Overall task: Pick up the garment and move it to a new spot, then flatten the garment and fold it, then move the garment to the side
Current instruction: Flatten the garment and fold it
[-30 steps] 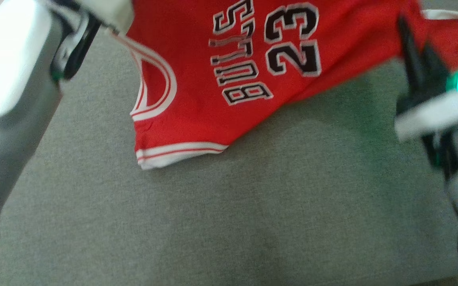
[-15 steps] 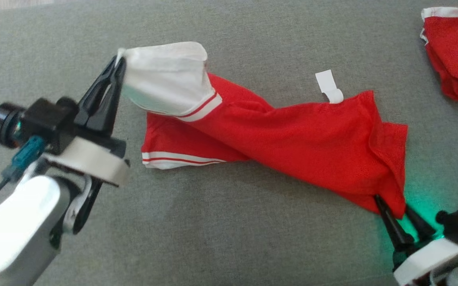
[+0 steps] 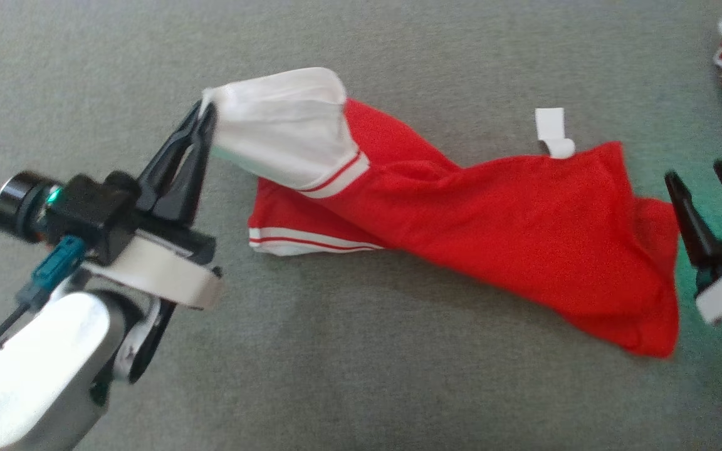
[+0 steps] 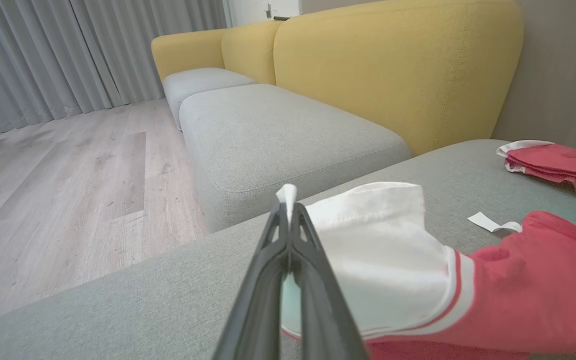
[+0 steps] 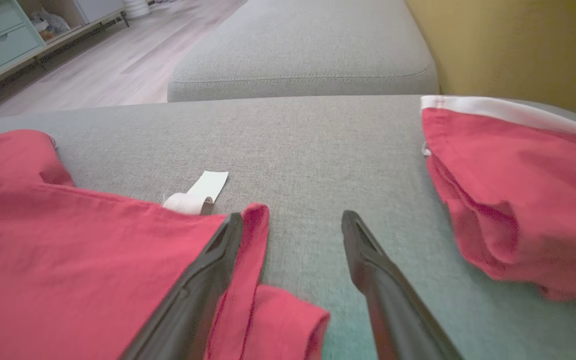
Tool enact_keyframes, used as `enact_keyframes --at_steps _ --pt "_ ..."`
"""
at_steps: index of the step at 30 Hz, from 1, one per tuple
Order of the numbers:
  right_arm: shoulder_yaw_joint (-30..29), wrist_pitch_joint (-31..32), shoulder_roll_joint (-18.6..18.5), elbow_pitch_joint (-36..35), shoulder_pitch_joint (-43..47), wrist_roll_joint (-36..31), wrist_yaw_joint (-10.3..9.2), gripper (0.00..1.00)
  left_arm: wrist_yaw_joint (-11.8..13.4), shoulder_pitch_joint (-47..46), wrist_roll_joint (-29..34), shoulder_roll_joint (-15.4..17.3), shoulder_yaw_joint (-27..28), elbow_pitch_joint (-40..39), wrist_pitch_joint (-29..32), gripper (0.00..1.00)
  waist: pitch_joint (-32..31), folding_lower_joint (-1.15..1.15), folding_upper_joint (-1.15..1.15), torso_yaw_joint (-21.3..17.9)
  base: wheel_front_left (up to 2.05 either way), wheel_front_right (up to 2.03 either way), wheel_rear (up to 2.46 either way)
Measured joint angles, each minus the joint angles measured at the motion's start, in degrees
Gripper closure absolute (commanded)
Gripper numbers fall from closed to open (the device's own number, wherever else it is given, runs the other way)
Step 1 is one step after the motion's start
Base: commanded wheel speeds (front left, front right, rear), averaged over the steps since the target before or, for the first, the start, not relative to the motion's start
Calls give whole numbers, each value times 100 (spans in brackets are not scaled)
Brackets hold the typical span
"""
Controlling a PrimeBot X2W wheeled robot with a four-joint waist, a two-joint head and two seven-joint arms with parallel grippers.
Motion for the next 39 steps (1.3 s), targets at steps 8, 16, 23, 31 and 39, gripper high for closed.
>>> enact_keyframes --at_steps 8,16,23,31,39 --pt "597 482 -644 536 -1217 422 0 0 -214 -509 104 -316 -207 172 107 100 214 1 0 317 0 0 0" --pt "1590 683 -945 971 -1484 825 0 0 -347 -804 190 -617 -366 391 105 100 337 1 0 508 0 0 0" --pt "2034 498 -1110 1303 -1735 1110 0 0 -397 -840 191 -670 -386 538 93 100 424 0 0 553 0 0 0" --pt "2706 278 -1278 1475 -2115 1299 0 100 -398 -855 183 -668 -379 648 69 100 433 0 0 552 0 0 0" --pt "3249 -446 -1302 1677 -2387 1284 0 100 -398 -850 90 -626 -313 850 -126 100 198 0 0 482 0 0 0"
